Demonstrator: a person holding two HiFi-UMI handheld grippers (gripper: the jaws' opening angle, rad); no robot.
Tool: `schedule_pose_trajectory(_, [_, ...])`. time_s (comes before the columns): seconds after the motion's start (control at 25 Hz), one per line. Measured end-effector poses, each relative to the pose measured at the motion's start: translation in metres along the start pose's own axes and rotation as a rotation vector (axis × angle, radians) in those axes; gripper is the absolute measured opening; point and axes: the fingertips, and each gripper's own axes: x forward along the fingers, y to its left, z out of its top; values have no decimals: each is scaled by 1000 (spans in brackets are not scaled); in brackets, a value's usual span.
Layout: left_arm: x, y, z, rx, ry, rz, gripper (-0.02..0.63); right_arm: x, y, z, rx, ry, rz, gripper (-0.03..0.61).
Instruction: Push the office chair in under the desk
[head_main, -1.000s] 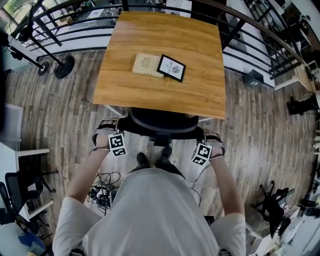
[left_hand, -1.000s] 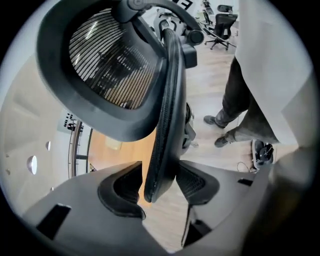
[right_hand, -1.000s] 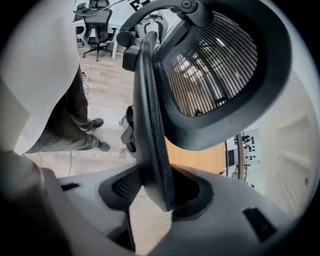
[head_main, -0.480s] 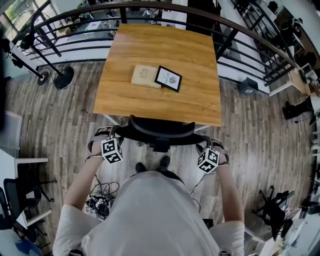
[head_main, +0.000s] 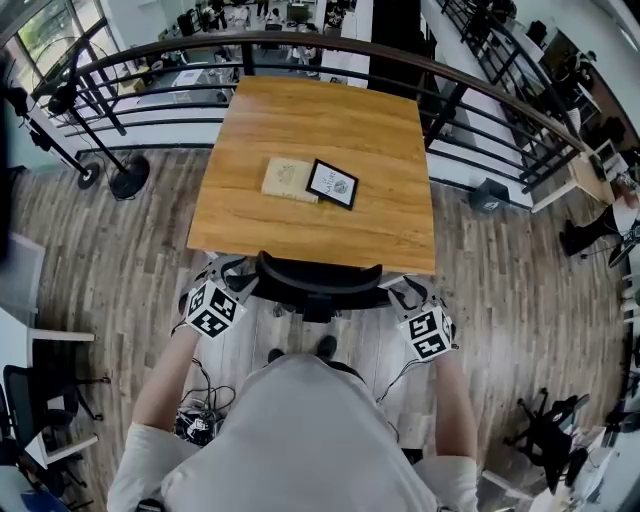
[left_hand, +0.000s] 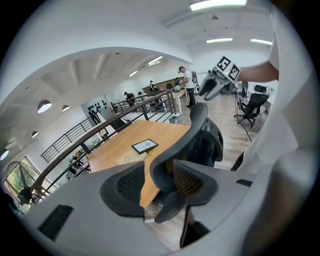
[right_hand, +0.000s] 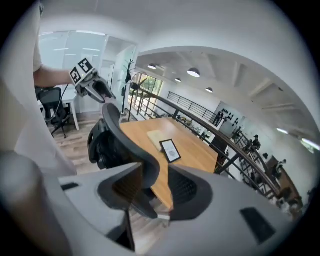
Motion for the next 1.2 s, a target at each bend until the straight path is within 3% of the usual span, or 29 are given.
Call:
schedule_pose_trajectory(0.16, [-12, 6, 29, -82, -105, 16, 153, -21, -5, 30, 100, -141, 5, 157])
schedule_pose_trajectory(0.4, [-22, 17, 61, -131, -211, 57, 105, -43, -18, 56, 175, -273, -19, 123])
schedule_pose_trajectory(0.72, [-43, 24, 102, -318, -394, 59, 34, -66, -37, 76, 254, -406, -85, 52])
schedule_pose_trajectory(0.96, [-54, 33, 122, -309, -449, 94, 11, -80, -49, 94, 290, -480, -104, 3])
schedule_pose_trajectory(1.2, [-57, 33, 132, -306, -497, 100, -6, -81, -51, 99, 309, -527, -119, 3])
